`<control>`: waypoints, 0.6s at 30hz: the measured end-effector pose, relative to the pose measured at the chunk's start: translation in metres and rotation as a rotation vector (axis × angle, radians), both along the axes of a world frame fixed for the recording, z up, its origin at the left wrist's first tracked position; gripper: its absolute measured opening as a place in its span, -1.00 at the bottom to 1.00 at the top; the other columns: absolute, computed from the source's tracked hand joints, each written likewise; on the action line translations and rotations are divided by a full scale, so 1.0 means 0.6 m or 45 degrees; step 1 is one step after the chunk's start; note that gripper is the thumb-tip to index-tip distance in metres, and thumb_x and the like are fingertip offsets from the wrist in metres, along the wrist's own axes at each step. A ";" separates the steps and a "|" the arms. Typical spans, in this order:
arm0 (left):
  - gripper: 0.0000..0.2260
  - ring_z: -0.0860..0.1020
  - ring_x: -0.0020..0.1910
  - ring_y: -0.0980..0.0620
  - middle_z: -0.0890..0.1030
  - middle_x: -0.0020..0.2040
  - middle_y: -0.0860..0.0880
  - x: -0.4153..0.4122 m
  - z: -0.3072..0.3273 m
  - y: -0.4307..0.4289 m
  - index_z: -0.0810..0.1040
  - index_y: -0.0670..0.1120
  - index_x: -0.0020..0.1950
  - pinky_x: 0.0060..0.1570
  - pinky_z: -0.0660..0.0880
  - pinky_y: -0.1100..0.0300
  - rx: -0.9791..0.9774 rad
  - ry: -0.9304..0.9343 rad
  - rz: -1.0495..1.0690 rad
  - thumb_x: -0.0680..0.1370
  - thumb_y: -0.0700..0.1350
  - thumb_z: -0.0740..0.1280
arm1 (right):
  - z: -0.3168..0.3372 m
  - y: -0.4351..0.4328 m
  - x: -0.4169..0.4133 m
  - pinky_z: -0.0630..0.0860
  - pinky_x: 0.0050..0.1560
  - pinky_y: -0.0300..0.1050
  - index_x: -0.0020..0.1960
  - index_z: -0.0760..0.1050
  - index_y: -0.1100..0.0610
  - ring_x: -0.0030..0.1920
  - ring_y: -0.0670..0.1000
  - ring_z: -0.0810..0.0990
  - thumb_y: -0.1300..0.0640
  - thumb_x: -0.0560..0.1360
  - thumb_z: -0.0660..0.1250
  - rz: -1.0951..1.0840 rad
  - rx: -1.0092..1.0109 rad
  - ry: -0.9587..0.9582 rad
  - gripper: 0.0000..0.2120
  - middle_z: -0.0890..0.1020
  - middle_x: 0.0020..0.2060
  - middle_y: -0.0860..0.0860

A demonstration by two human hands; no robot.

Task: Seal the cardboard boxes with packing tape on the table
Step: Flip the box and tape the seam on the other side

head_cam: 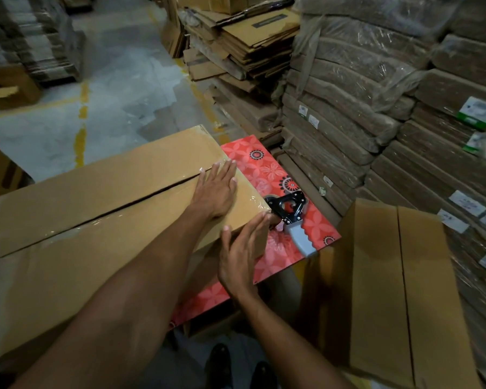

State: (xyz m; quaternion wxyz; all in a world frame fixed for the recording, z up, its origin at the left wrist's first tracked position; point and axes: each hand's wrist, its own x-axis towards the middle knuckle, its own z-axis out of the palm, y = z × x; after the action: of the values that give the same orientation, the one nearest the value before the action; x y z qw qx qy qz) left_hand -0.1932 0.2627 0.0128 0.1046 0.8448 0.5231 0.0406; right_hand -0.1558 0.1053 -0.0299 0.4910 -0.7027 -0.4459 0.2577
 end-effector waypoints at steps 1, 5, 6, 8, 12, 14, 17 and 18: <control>-0.50 -0.13 0.62 -0.01 -0.10 0.65 0.08 -0.002 0.000 -0.001 -0.13 0.03 0.65 0.57 -0.17 -0.11 -0.012 0.001 0.003 0.72 0.08 -0.18 | 0.002 -0.001 -0.002 -0.19 0.42 -0.53 0.57 -0.48 0.09 0.47 -0.30 -0.49 -0.16 0.68 0.09 -0.001 -0.006 -0.009 -0.16 -0.49 0.54 0.02; -0.48 -0.16 0.62 0.01 -0.13 0.65 0.09 -0.022 0.000 -0.020 -0.14 0.05 0.65 0.56 -0.16 -0.07 -0.020 0.023 -0.036 0.70 0.14 -0.17 | -0.011 -0.004 0.001 -0.35 0.40 -0.48 0.59 -0.45 0.11 0.52 -0.19 -0.48 -0.15 0.68 0.10 -0.019 -0.040 -0.111 -0.17 -0.43 0.56 0.02; -0.48 -0.15 0.62 0.01 -0.12 0.65 0.08 -0.029 0.001 -0.026 -0.13 0.06 0.65 0.57 -0.15 -0.07 -0.019 0.034 -0.050 0.70 0.15 -0.16 | -0.011 -0.004 0.000 -0.37 0.40 -0.47 0.59 -0.44 0.12 0.52 -0.19 -0.48 -0.14 0.68 0.10 -0.016 -0.048 -0.116 -0.17 -0.42 0.57 0.02; -0.48 -0.12 0.62 0.02 -0.09 0.65 0.08 -0.047 0.003 -0.039 -0.11 0.08 0.65 0.57 -0.12 -0.05 -0.004 0.038 -0.077 0.70 0.16 -0.13 | -0.008 -0.003 -0.004 -0.40 0.36 -0.52 0.60 -0.41 0.17 0.47 -0.27 -0.51 -0.13 0.68 0.09 -0.023 -0.044 -0.116 -0.18 -0.38 0.58 0.05; -0.49 -0.08 0.62 0.06 -0.04 0.65 0.09 -0.090 0.005 -0.067 -0.05 0.10 0.65 0.57 -0.09 0.00 0.040 -0.003 -0.131 0.70 0.18 -0.10 | -0.017 -0.001 -0.005 -0.32 0.50 -0.32 0.61 -0.41 0.12 0.54 -0.19 -0.44 -0.20 0.66 0.06 -0.050 0.033 -0.156 -0.17 -0.33 0.61 0.05; -0.49 -0.06 0.62 0.08 -0.01 0.65 0.11 -0.114 0.004 -0.081 -0.02 0.12 0.65 0.57 -0.08 0.03 0.036 -0.018 -0.128 0.70 0.19 -0.09 | -0.032 0.001 0.000 -0.07 0.61 0.07 0.60 -0.44 -0.02 0.62 -0.01 -0.28 -0.29 0.65 0.05 -0.045 0.024 -0.121 -0.17 -0.29 0.63 -0.01; -0.48 -0.04 0.61 0.11 0.02 0.64 0.15 -0.166 0.002 -0.106 0.03 0.15 0.63 0.57 -0.03 0.03 0.020 -0.054 -0.100 0.68 0.24 -0.08 | -0.042 0.004 0.003 0.23 0.50 0.34 0.52 -0.51 -0.27 0.64 0.15 -0.04 -0.42 0.58 0.04 -0.050 0.051 -0.045 -0.17 -0.16 0.65 0.00; -0.47 -0.03 0.61 0.12 0.03 0.64 0.15 -0.191 0.003 -0.117 0.04 0.16 0.63 0.57 -0.02 0.02 0.016 -0.062 -0.086 0.67 0.25 -0.08 | -0.040 0.006 0.002 0.25 0.49 0.34 0.49 -0.53 -0.31 0.64 0.17 0.00 -0.43 0.57 0.04 -0.045 0.061 -0.025 -0.17 -0.13 0.66 0.04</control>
State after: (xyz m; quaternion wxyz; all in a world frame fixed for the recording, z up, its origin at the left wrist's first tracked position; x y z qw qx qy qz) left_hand -0.3081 0.1925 0.0145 0.1132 0.8614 0.4914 0.0610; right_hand -0.1543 0.1086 -0.0541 0.5077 -0.7010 -0.4442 0.2314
